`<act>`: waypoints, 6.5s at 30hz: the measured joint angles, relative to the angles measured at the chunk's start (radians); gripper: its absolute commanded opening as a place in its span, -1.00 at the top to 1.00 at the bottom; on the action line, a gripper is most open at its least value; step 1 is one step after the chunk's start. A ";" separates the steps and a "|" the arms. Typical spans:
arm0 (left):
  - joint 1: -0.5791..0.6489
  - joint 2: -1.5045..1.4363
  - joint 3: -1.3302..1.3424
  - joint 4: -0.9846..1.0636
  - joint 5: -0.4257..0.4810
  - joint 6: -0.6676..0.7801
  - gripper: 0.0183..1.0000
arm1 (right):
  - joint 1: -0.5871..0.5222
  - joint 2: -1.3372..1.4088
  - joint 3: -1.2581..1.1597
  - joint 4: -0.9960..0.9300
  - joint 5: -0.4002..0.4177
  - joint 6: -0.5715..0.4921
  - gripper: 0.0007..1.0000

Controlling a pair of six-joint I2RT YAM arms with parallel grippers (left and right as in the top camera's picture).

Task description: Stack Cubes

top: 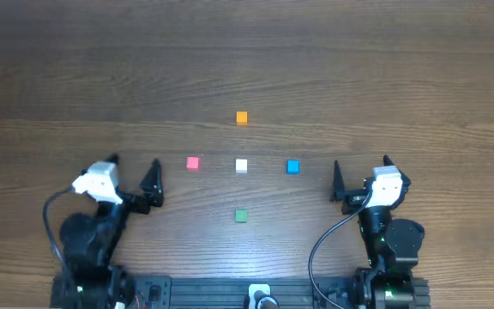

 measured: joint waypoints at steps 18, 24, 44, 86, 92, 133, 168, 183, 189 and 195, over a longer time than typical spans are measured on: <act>-0.352 1.135 0.800 -0.447 -0.096 -0.030 -1.00 | 0.001 -0.004 0.000 0.000 0.003 0.001 -0.99; -0.424 1.357 0.960 -0.595 -0.178 -0.091 -1.00 | 0.001 -0.004 0.000 0.000 0.003 0.001 -0.99; -0.488 1.555 0.972 -0.654 -0.259 -0.246 -1.00 | 0.001 -0.004 0.000 0.000 0.003 0.000 -0.99; -0.488 1.633 0.974 -0.631 -0.355 -0.318 0.24 | 0.001 -0.004 0.000 0.000 0.003 0.000 -0.99; -0.488 1.633 0.974 -0.631 -0.355 -0.325 0.49 | 0.001 -0.004 0.000 0.000 0.003 0.000 -0.99; -0.763 1.727 1.303 -0.791 -0.347 -0.584 0.80 | 0.001 -0.004 0.000 0.000 0.003 0.000 -0.99; -0.788 1.790 1.303 -0.808 -0.355 -0.587 0.79 | 0.001 -0.004 0.000 0.000 0.003 0.000 -0.98; -0.788 1.790 1.303 -0.802 -0.364 -0.587 0.78 | 0.001 -0.004 0.000 0.000 0.003 0.000 -0.98; -0.788 1.790 1.303 -0.792 -0.364 -0.587 0.78 | 0.001 -0.004 0.000 0.000 0.003 0.000 -0.98; -0.788 1.790 1.303 -0.792 -0.367 -0.587 0.74 | 0.001 -0.004 0.000 0.000 0.003 0.000 -0.98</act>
